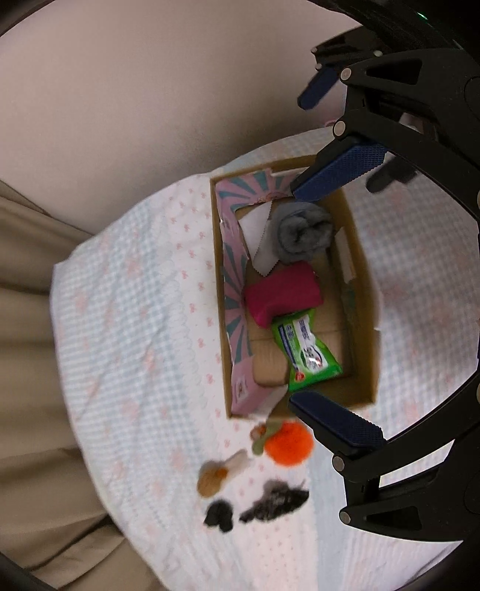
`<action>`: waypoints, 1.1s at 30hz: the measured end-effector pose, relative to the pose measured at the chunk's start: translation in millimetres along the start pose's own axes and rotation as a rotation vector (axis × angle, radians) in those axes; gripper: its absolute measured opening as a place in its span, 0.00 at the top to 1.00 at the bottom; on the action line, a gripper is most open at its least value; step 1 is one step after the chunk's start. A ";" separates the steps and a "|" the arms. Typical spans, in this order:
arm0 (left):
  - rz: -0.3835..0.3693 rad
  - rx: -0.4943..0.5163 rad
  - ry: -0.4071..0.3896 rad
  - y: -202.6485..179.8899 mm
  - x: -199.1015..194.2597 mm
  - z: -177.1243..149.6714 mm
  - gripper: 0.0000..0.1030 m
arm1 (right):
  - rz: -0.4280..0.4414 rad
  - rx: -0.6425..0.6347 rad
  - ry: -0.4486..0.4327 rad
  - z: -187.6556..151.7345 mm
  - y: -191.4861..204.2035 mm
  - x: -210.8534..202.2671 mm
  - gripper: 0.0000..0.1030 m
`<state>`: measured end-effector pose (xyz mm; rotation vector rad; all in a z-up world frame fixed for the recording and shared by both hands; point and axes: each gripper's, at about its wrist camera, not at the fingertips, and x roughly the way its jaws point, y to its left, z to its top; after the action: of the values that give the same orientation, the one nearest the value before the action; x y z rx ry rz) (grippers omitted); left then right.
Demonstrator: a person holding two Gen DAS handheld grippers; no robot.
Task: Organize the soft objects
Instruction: 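Withdraw both tools and approach the orange pompom and black scarf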
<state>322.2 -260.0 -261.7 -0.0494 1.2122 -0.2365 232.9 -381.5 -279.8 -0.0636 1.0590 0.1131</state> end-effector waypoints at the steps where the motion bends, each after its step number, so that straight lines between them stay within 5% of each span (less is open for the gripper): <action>1: -0.006 0.001 -0.020 1.4 -14.5 -4.0 0.00 | -0.004 0.008 -0.014 0.4 1.9 -10.7 0.00; 12: 0.050 0.054 -0.256 30.7 -152.1 -57.5 0.00 | -0.023 0.048 -0.130 3.8 34.6 -104.8 0.00; 21: 0.051 0.079 -0.396 92.9 -247.0 -108.5 0.00 | -0.034 0.139 -0.269 -9.7 92.5 -178.3 0.00; 24: 0.078 0.095 -0.416 118.9 -266.6 -125.2 0.00 | -0.092 0.171 -0.299 -15.2 118.9 -197.7 0.00; 33: 0.003 0.027 -0.404 231.6 -287.9 -157.9 0.00 | -0.093 0.206 -0.326 -25.4 202.9 -211.7 0.00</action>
<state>116.0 39.2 -90.2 -0.0683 0.8070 -0.2280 83.3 -196.1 -107.0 0.0896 0.7363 -0.0685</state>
